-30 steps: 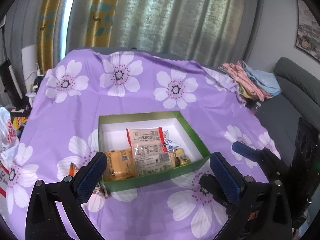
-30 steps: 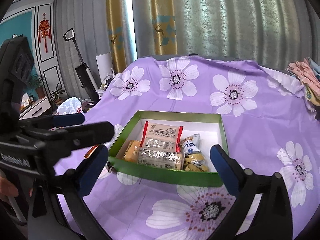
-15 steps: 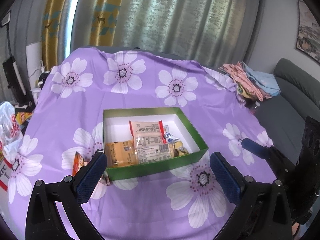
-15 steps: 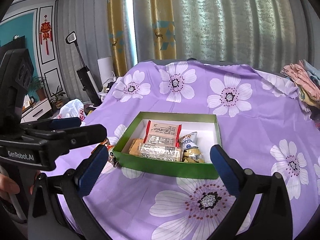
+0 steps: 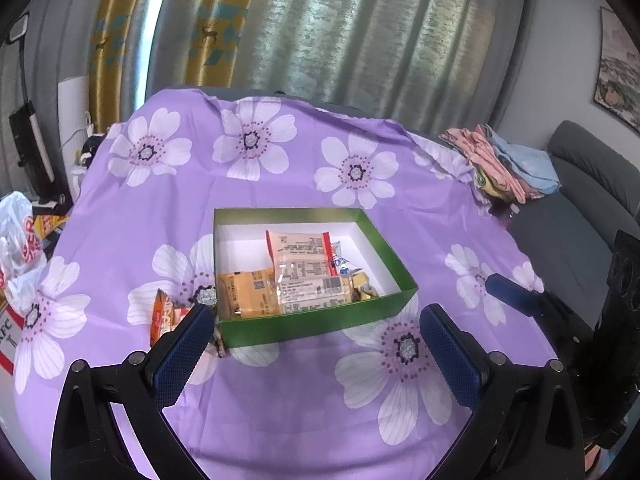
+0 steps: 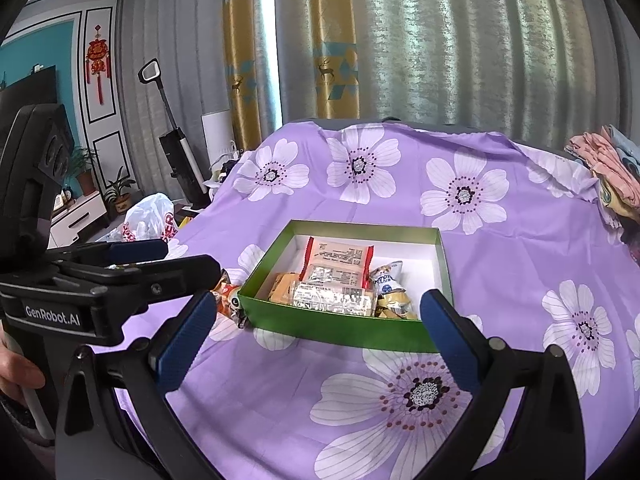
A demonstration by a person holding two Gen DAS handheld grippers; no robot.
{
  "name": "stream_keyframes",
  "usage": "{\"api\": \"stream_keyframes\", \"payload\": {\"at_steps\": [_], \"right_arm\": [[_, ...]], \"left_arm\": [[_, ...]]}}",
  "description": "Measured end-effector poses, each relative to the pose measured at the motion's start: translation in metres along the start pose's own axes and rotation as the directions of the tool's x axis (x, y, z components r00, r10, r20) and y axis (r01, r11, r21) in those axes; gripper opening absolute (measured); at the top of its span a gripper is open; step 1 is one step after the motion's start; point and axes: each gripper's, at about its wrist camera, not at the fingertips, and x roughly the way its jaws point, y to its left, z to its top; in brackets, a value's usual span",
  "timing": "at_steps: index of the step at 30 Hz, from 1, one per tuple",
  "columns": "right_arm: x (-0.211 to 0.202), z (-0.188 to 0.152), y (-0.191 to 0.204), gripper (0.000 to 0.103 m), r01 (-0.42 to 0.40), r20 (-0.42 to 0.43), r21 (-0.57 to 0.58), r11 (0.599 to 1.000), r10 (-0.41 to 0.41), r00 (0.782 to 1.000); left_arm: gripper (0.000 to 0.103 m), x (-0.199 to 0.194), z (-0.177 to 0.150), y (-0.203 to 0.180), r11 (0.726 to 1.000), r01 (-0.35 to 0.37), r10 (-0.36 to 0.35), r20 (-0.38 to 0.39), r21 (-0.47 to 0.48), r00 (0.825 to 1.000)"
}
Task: Organize snacks
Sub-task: 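Withdraw the left gripper from the box toward the orange packet, then move the left gripper to the orange panda-print packet beside the box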
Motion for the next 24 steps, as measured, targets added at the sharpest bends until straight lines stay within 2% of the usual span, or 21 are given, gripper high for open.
{"api": "stream_keyframes", "payload": {"at_steps": [9,14,18,24], "right_arm": [[0.005,-0.003,0.007,0.102,-0.005,-0.020,-0.009,1.000,0.005,1.000],[0.016,-0.009,0.010,0.102,-0.025,-0.048,-0.004,1.000,0.025,0.999],[0.031,-0.021,0.012,0.102,-0.076,-0.093,0.016,0.997,0.077,0.993],[0.070,-0.048,0.021,0.102,-0.198,-0.186,0.078,0.977,0.209,0.960]], "left_arm": [[0.102,0.002,-0.006,0.017,0.999,-0.005,0.004,-0.014,-0.039,1.000],[0.102,0.009,-0.014,0.036,0.997,-0.033,0.030,-0.039,-0.073,0.999],[0.102,0.019,-0.027,0.065,0.989,-0.080,0.071,-0.079,-0.122,0.994],[0.102,0.038,-0.050,0.111,0.974,-0.101,0.075,-0.127,-0.204,0.989]]}}
